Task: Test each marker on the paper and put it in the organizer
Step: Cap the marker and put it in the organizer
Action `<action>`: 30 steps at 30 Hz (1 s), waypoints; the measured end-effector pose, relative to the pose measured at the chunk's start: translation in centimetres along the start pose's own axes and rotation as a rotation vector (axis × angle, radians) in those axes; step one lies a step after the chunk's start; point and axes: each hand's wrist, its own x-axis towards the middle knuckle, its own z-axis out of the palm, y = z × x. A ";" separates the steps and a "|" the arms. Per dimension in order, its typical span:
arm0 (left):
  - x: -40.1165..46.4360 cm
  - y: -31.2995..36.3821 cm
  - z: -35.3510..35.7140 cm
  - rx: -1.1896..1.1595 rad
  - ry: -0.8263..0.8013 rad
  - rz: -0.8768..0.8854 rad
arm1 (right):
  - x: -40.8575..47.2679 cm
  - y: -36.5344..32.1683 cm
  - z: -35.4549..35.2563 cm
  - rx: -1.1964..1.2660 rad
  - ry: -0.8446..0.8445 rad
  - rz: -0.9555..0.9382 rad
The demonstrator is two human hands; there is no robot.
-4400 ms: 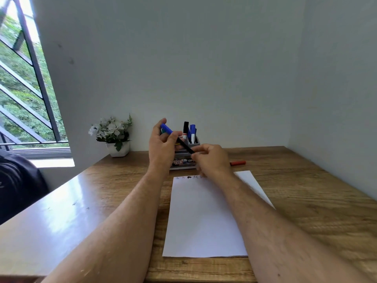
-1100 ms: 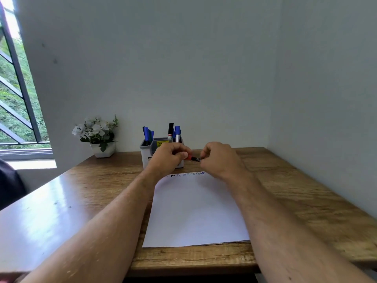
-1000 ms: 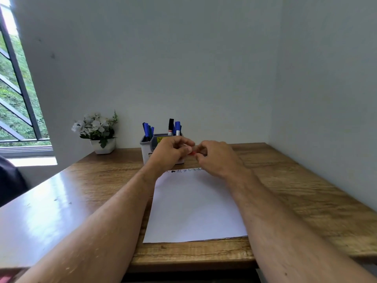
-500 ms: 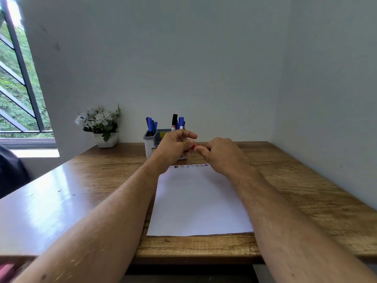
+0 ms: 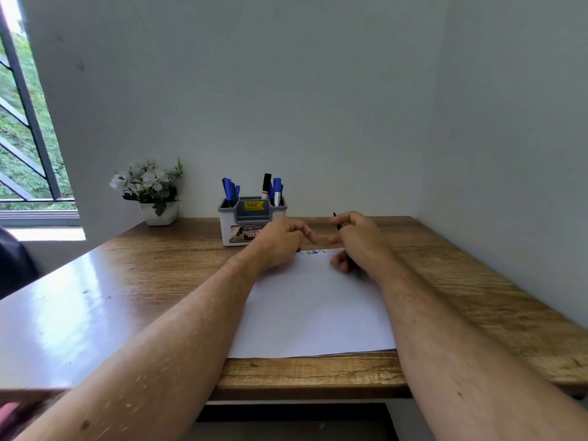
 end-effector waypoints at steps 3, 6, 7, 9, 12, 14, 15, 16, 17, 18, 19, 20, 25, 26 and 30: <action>-0.1 -0.2 0.2 0.135 -0.044 0.040 | 1.0 0.1 -0.1 0.177 0.036 0.010; -0.3 -0.2 0.1 0.210 -0.096 0.063 | 0.9 0.2 -0.4 0.224 0.051 -0.022; -0.3 -0.2 0.1 0.237 -0.114 0.067 | 0.9 0.2 -0.5 0.215 0.053 -0.034; -0.3 -0.3 0.0 0.273 -0.147 0.079 | 1.0 0.5 -0.4 0.175 0.079 -0.068; -0.1 -0.5 0.0 0.296 -0.197 0.081 | 1.2 0.7 -0.3 0.095 0.145 -0.085; 0.1 -0.7 0.1 0.316 -0.216 0.081 | 1.3 0.9 -0.2 0.045 0.167 -0.082; 0.2 -0.7 0.2 0.320 -0.219 0.078 | 1.4 1.0 -0.2 0.026 0.167 -0.076; 0.2 -0.7 0.2 0.318 -0.218 0.072 | 1.5 1.1 0.0 0.007 0.162 -0.067; 0.2 -0.7 0.2 0.312 -0.217 0.067 | 1.5 1.3 0.1 -0.022 0.158 -0.058; 0.2 -0.7 0.2 0.308 -0.217 0.065 | 1.6 1.4 0.2 -0.055 0.157 -0.048; 0.2 -0.7 0.2 0.307 -0.218 0.065 | 1.7 1.4 0.2 -0.081 0.157 -0.036; 0.2 -0.7 0.2 0.308 -0.220 0.067 | 1.7 1.5 0.2 -0.091 0.159 -0.024; 0.2 -0.8 0.3 0.316 -0.222 0.064 | 2.0 1.5 0.2 -0.149 0.165 0.006; 0.3 -0.8 0.3 0.314 -0.220 0.062 | 2.0 1.5 0.3 -0.168 0.167 0.007; 0.3 -0.9 0.4 0.304 -0.226 0.053 | 2.0 1.5 0.2 -0.210 0.165 0.009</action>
